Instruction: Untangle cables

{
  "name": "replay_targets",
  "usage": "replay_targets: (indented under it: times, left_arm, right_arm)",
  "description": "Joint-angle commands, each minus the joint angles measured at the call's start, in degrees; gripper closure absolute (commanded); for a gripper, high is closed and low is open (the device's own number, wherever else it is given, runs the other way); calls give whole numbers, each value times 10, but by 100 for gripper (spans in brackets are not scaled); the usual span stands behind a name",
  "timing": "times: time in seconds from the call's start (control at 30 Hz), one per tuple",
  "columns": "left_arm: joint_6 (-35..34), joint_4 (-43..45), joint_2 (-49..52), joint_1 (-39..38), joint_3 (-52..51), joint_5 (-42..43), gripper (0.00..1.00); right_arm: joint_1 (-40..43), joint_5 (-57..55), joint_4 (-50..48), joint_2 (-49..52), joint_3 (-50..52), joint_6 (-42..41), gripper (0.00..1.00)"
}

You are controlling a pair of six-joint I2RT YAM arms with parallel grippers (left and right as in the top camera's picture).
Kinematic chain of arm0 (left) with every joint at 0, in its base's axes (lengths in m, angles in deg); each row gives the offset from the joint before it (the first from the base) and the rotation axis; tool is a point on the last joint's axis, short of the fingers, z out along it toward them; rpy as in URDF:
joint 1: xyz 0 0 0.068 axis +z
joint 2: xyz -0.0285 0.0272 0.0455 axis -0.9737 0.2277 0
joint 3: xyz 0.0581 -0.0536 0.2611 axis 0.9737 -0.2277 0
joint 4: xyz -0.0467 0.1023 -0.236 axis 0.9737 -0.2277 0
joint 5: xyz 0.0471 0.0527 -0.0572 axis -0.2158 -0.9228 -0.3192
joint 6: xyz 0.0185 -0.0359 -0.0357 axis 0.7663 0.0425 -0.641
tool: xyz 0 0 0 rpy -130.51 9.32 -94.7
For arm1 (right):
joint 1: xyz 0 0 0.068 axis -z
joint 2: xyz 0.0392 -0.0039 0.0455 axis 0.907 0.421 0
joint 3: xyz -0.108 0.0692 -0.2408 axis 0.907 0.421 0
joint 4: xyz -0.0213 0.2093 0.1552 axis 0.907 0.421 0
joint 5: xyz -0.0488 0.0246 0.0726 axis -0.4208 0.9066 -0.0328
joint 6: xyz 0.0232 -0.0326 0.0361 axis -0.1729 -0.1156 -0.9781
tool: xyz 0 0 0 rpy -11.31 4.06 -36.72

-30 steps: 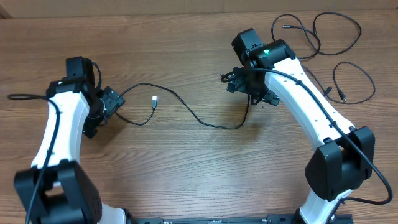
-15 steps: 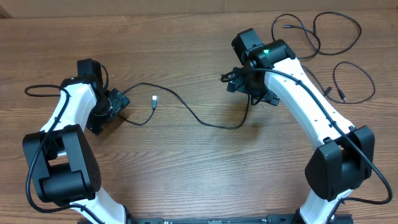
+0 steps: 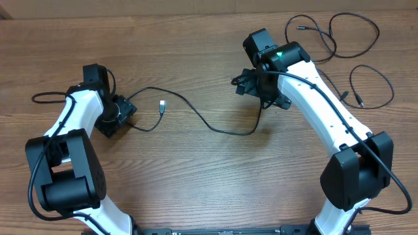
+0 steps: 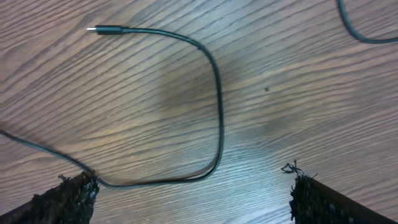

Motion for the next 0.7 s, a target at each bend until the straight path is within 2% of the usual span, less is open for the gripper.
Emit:
replay_targets:
  times: [0.0,0.67]
  left_arm:
    - [0,3,8,-11,-6,8,31]
    - [-9,25,44,-31,-17,-4,40]
  right_arm:
    - [2,19,-7,4,-3,2,0]
    - [2,64,-31,4,-3,2,0]
